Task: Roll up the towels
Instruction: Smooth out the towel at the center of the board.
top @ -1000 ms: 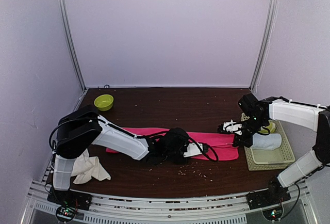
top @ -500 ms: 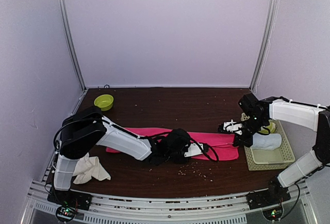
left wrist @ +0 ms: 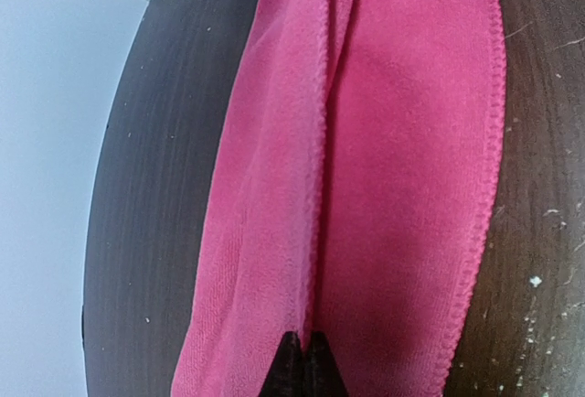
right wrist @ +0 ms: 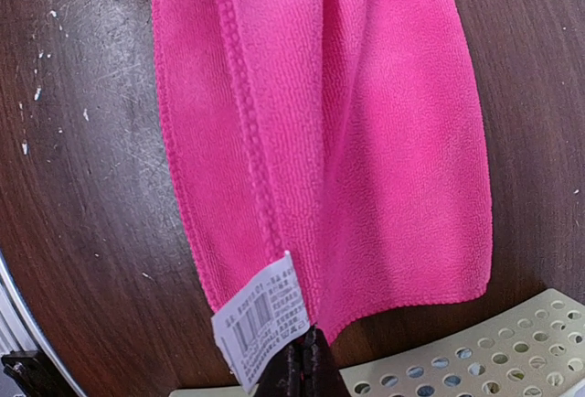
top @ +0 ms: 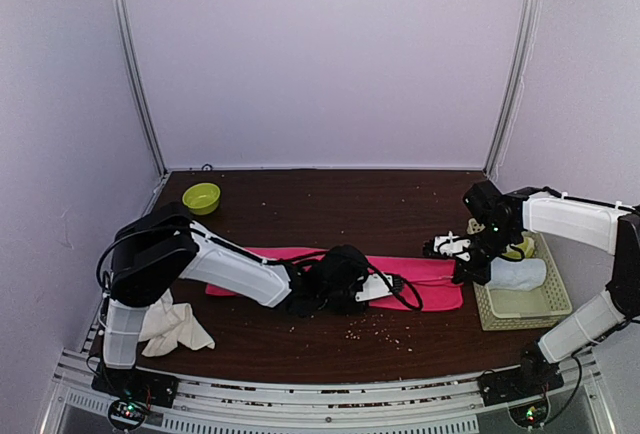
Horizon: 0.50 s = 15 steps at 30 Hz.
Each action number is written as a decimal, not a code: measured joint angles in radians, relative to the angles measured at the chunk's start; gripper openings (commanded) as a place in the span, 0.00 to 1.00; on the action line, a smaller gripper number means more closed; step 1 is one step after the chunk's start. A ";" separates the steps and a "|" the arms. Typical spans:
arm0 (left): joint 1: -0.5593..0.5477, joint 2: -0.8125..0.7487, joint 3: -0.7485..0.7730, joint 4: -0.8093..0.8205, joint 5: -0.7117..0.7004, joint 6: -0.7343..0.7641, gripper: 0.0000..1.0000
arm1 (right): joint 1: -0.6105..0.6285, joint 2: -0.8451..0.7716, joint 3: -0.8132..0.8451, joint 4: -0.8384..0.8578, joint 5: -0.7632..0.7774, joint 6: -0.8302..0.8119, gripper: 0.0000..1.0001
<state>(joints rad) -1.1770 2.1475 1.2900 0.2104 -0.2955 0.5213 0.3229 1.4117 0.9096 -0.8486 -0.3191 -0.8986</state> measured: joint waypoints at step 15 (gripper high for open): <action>0.000 -0.066 0.003 -0.160 0.111 -0.007 0.00 | 0.000 0.012 -0.018 -0.019 -0.010 -0.041 0.00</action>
<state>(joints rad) -1.1770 2.0811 1.2926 0.0502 -0.1848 0.5140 0.3229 1.4239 0.8921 -0.8673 -0.3290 -0.9398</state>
